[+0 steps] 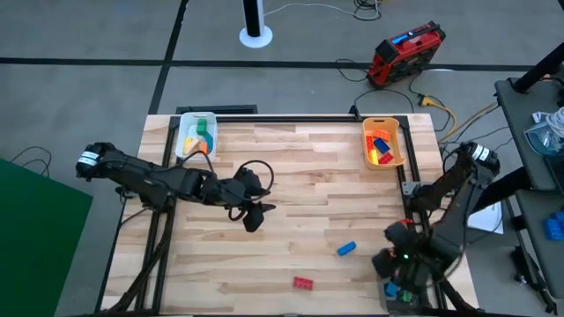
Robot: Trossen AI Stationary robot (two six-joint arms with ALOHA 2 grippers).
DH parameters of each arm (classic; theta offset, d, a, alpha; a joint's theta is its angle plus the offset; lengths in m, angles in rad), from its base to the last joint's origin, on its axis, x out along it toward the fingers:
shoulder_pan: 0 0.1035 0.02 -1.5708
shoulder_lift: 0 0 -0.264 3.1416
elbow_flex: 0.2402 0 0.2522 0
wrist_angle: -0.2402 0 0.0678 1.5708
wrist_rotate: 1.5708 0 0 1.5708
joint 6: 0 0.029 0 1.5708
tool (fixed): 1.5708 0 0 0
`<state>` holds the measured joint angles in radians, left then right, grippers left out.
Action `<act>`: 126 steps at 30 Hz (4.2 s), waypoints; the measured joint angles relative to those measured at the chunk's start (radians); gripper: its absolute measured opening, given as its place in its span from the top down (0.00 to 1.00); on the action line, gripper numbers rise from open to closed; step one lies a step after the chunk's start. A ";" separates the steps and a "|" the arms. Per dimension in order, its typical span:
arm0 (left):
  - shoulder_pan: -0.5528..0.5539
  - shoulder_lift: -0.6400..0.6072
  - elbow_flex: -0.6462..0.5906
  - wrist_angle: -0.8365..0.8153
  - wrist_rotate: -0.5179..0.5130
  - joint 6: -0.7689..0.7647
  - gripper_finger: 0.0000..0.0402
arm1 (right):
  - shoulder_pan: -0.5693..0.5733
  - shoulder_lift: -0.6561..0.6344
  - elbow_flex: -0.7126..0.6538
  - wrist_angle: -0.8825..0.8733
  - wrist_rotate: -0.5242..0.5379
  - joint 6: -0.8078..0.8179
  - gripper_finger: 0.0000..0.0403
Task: Sort blocks by size
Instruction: Put the big blue game piece into the yellow bin, then put the big red game piece into the yellow bin
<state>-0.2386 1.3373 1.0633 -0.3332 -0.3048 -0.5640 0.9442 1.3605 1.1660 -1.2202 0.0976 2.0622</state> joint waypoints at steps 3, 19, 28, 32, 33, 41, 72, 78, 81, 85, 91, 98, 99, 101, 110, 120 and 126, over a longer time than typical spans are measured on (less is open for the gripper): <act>0.000 0.000 0.027 -0.004 0.000 0.000 0.48 | -0.085 0.003 0.000 0.003 0.001 -0.120 0.39; 0.000 -0.001 0.221 -0.210 -0.001 0.004 0.48 | -0.320 0.002 -0.024 0.160 0.010 -1.355 0.27; 0.000 -0.002 0.243 -0.209 -0.002 0.004 0.48 | -0.357 0.004 -0.149 0.368 0.009 -1.514 0.30; 0.000 -0.002 0.240 -0.206 -0.003 0.004 0.48 | -0.367 0.047 -0.165 0.405 0.007 -1.550 0.29; 0.000 -0.002 0.239 -0.206 -0.003 0.004 0.48 | -0.369 0.063 -0.165 0.416 0.003 -1.563 0.29; 0.000 0.004 0.236 -0.206 -0.038 0.004 0.48 | -0.376 0.216 -0.146 0.453 -0.065 -1.608 0.32; 0.000 0.006 0.234 -0.206 -0.054 -0.003 0.48 | -0.815 0.060 -0.011 0.306 -0.098 -1.371 0.80; 0.000 0.006 0.234 -0.207 -0.053 -0.001 0.48 | -1.191 -0.056 0.048 0.169 -0.024 -1.378 0.80; 0.000 0.006 0.234 -0.207 -0.053 0.000 0.48 | -1.372 -0.111 0.057 0.068 0.053 -1.374 0.80; 0.000 0.006 0.234 -0.207 -0.053 0.004 0.48 | -1.542 -0.150 0.048 -0.079 0.194 -1.325 0.80; 0.000 0.006 0.234 -0.207 -0.054 0.009 0.48 | -1.639 -0.145 0.000 -0.083 0.199 -1.325 0.80; 0.000 0.006 0.234 -0.207 -0.054 0.009 0.48 | -1.691 -0.092 -0.027 -0.075 0.228 -1.341 0.68; 0.000 0.006 0.234 -0.207 -0.054 0.008 0.48 | -1.693 -0.086 -0.028 -0.073 0.228 -1.345 0.64; 0.000 0.006 0.234 -0.207 -0.054 0.005 0.48 | -1.693 -0.075 -0.028 -0.069 0.235 -1.347 0.58; -0.001 0.006 0.234 -0.245 -0.052 0.019 0.48 | -1.630 -0.095 -0.028 0.020 0.116 -1.356 0.54; -0.073 0.013 0.232 -0.259 -0.010 0.062 0.48 | -1.255 -0.206 -0.029 0.051 0.086 -1.253 0.63; -0.145 0.079 0.232 -0.212 -0.008 0.007 0.48 | -0.934 -0.256 -0.033 0.067 0.133 -1.127 0.68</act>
<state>-0.3841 1.4166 1.2953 -0.5452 -0.3125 -0.5567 0.0102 1.1042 1.1330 -1.1535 0.2303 0.9355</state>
